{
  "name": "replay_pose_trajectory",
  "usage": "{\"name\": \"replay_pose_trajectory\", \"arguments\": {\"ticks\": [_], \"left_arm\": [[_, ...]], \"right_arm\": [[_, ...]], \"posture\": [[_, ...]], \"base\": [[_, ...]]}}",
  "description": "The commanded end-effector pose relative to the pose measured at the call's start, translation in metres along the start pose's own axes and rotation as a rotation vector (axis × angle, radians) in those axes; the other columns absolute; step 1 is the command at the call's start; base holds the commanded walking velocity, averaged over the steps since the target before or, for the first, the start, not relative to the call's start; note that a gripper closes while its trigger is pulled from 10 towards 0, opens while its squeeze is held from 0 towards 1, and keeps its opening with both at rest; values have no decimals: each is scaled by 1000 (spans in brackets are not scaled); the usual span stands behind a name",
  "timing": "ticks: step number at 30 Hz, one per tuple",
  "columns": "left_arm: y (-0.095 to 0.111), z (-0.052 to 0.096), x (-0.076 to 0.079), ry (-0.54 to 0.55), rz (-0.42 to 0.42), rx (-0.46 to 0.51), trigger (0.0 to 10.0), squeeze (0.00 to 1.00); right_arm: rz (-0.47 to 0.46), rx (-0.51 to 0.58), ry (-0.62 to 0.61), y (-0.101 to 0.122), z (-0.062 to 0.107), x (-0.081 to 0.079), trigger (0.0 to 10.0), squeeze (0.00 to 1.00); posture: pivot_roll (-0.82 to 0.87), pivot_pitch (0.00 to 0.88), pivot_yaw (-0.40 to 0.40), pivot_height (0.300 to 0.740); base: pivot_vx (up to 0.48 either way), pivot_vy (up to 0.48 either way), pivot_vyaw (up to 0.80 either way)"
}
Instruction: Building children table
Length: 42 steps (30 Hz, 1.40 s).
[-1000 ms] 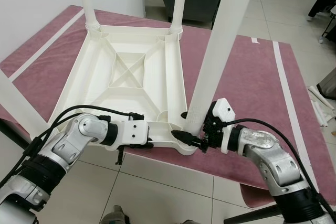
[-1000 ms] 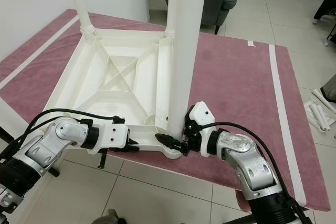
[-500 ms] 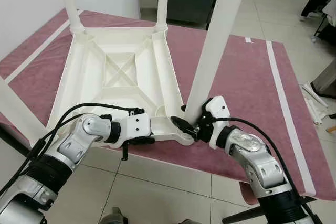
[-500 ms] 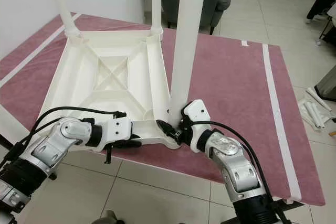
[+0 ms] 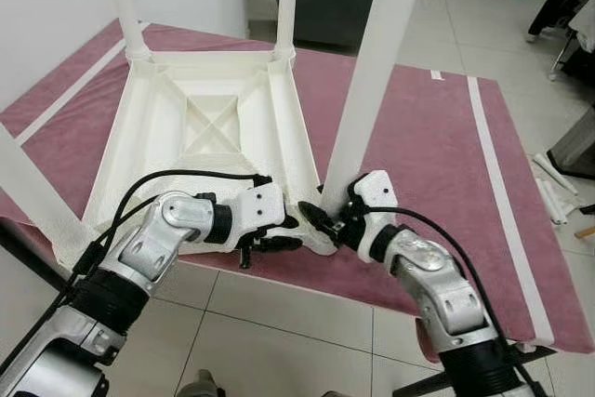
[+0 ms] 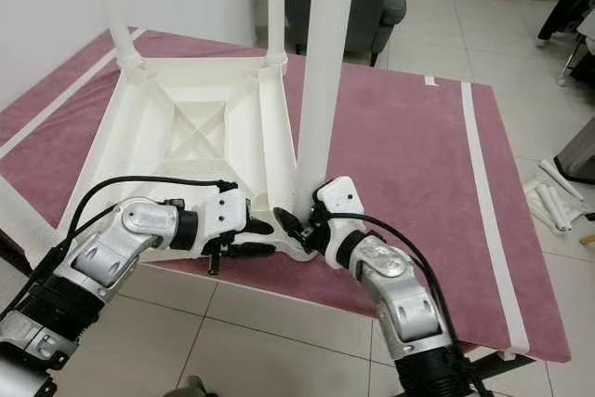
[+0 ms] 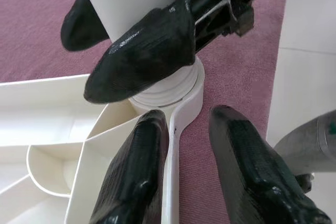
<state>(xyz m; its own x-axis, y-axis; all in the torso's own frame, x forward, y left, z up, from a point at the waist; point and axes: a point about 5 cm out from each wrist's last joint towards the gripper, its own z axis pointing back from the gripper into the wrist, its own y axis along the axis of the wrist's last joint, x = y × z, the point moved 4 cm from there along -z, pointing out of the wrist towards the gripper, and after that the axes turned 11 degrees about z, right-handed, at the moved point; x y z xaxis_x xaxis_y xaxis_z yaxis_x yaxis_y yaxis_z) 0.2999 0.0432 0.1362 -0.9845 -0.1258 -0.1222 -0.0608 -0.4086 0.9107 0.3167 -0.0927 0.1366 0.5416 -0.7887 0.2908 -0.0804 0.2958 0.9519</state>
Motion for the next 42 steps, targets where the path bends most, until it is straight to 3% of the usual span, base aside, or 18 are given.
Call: {"name": "replay_pose_trajectory", "arguments": {"ticks": [1,3,4,5,6,9,10,15,16,17,22,25,29,39,40,42], "left_arm": [[-3,7,-19,214,45,31,10000,0],[-3,10,-21,234,63,43,10000,0],[-3,11,-20,233,66,45,10000,0],[-3,11,-20,233,66,45,10000,0],[-4,13,-20,236,69,43,10000,0],[-5,13,-20,239,67,33,10000,0],[-4,12,-19,238,62,33,10000,0],[-3,11,-19,235,55,30,10000,0],[-3,11,-20,236,55,30,10000,0],[-2,11,-20,237,55,32,10000,0],[0,12,-21,240,57,40,10000,0],[5,15,-22,251,74,67,10000,0],[10,18,-23,275,100,103,10000,0],[12,23,-26,321,131,133,10000,0],[11,35,-30,459,234,193,10000,0],[4,46,-27,541,290,183,10000,0]], "right_arm": [[-13,-114,-95,-25,1,9,0,0],[-39,-106,-135,-24,0,12,0,0],[-48,-99,-131,-23,0,12,4157,0],[-48,-99,-131,-23,0,12,4157,0],[-56,-83,-101,-20,0,9,10000,0],[-10,-60,-68,-15,0,7,10000,0],[-10,-48,-45,-14,1,6,10000,1000],[-9,5,19,-2,3,1,10000,1000],[0,38,77,5,5,-4,10000,1000],[2,79,158,15,10,-11,10000,0],[13,133,253,30,21,-15,10000,0],[41,175,290,47,41,-5,10000,0],[61,178,266,51,53,2,10000,0],[53,173,190,51,60,10,10000,0],[-11,165,64,43,60,8,10000,0],[-54,148,13,37,60,2,10000,0]], "posture": [[123,44,-4,740],[126,45,-4,740],[126,45,-4,740],[126,45,-4,740],[128,44,-6,740],[128,43,-7,740],[125,40,-8,740],[122,37,-7,740],[122,36,-8,740],[122,36,-8,740],[125,34,-13,740],[124,30,-18,740],[115,26,-15,740],[103,18,-8,740],[98,3,3,740],[98,3,3,740]], "base": [[0,0,0],[0,0,0],[0,0,0],[0,0,0],[0,0,0],[0,0,0],[0,0,0],[0,0,0],[0,0,0],[0,0,0],[0,0,0],[0,0,0],[0,0,0],[0,0,0],[0,0,0],[0,0,0]]}}
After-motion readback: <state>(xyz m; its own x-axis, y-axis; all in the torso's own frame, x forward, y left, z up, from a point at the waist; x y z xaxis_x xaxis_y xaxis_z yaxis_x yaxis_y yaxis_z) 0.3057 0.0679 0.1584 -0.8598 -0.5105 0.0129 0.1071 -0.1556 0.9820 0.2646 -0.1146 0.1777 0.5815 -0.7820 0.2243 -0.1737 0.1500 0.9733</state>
